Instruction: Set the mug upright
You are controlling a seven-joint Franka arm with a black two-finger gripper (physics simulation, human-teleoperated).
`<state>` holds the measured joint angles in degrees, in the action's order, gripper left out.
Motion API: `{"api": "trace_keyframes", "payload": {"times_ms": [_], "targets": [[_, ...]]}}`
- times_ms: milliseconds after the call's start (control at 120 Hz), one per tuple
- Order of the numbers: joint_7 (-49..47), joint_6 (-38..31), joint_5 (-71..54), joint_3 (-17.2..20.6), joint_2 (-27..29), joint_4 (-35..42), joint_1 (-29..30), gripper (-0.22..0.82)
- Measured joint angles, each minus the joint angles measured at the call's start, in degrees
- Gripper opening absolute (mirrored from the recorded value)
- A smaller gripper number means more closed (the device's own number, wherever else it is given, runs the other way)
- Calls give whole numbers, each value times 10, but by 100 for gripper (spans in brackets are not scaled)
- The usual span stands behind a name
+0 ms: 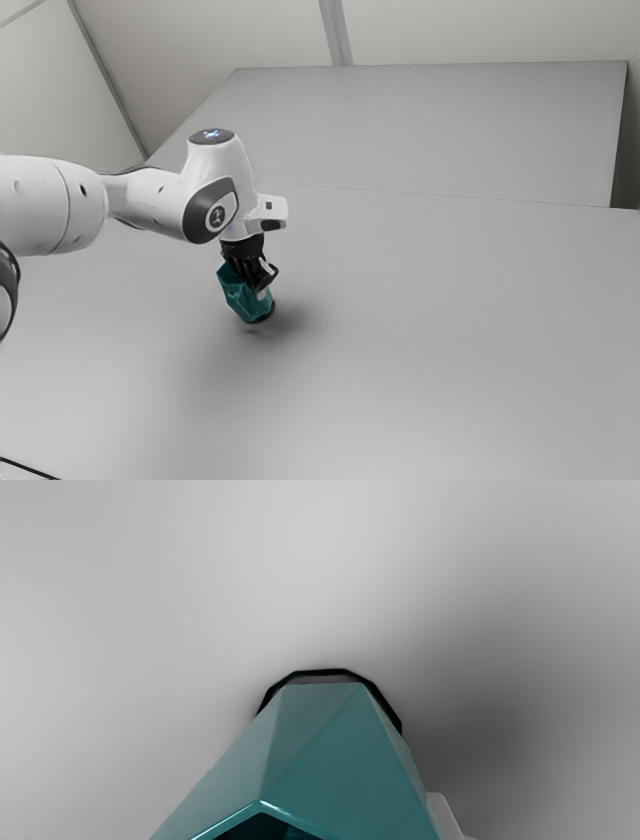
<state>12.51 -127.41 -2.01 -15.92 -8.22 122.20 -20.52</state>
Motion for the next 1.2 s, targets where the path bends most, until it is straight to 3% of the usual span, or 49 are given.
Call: {"api": "trace_keyframes", "payload": {"times_ms": [392,892,1200], "targets": [[-18,-3,6,1,-4,0,-4,-17],[-21,-1,13,1,-1,-1,-3,29],[-23,12,8,2,20,-22,-7,42]]}}
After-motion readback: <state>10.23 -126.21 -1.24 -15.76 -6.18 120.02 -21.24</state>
